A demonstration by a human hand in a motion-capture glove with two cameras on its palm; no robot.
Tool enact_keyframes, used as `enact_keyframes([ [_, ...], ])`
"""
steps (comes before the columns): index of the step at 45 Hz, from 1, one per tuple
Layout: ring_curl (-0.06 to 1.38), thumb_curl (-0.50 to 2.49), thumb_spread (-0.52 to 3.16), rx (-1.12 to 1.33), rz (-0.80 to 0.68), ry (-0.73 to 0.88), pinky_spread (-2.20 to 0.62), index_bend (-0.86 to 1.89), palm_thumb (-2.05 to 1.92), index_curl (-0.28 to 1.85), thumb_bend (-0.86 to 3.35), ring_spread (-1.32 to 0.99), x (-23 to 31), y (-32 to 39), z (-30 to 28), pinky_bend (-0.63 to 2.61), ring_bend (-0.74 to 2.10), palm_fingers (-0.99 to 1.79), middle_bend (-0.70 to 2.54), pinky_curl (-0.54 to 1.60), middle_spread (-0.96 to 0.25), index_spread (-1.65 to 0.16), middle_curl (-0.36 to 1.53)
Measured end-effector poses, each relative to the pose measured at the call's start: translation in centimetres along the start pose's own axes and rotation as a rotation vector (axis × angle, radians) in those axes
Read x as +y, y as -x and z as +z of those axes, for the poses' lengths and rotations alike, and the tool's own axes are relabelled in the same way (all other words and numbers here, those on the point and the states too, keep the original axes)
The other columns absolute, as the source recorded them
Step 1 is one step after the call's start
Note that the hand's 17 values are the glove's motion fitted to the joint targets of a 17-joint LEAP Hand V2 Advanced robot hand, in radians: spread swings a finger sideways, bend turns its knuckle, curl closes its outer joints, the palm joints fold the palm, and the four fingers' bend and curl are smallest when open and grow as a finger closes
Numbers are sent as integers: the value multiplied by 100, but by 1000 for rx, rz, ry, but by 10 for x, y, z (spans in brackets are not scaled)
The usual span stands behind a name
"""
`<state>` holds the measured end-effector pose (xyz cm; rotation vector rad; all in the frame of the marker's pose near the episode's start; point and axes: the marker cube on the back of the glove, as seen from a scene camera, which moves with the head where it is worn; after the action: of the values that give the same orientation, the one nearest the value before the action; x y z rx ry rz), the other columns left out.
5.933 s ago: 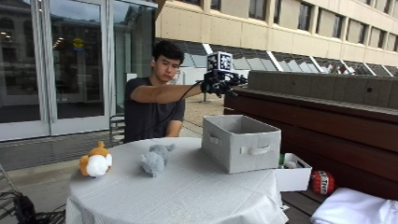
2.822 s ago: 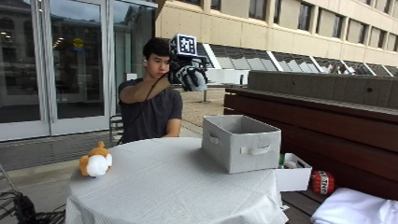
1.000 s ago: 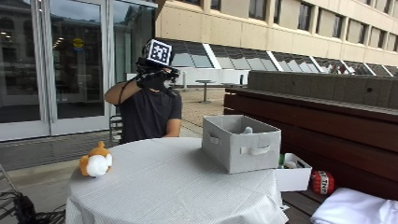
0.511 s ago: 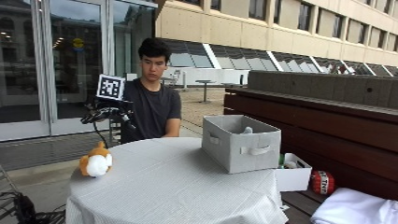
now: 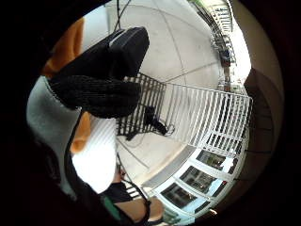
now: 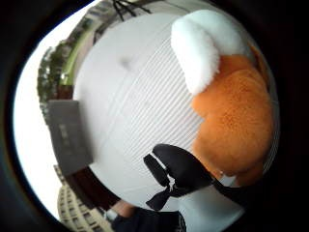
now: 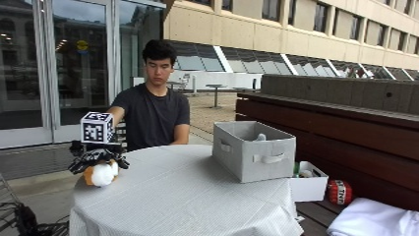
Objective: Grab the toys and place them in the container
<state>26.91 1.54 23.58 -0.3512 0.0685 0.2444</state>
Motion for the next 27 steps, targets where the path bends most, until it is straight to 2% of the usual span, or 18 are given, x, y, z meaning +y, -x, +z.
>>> enact_keyframes([
  [10, 37, 42, 121, -85, 8, 119, 1, -2, 59, 1, 26, -2, -6, -1, 29, 134, 69, -9, 32, 34, 14, -31, 41],
  [15, 39, 45, 126, -37, -10, 104, -7, -4, 69, -1, 32, -18, -6, 2, 23, 131, 77, -4, 58, 33, 0, -32, 50],
  [19, 42, 48, 135, 92, -28, 41, -14, 2, 80, 0, 42, -30, -3, 7, 15, 132, 86, 3, 70, 34, -10, -33, 54],
  [21, 43, 51, 135, 152, -27, -3, -20, -1, 86, -2, 45, -36, -3, 10, 13, 135, 94, 14, 76, 34, -15, -33, 56],
  [22, 44, 54, 131, 170, -25, -25, -26, -5, 90, -3, 46, -39, -3, 11, 12, 138, 102, 29, 84, 34, -18, -34, 58],
  [27, 47, 64, 113, 193, -19, -93, -37, -8, 100, -4, 50, -46, -1, 9, 9, 135, 122, 46, 103, 32, -27, -36, 62],
])
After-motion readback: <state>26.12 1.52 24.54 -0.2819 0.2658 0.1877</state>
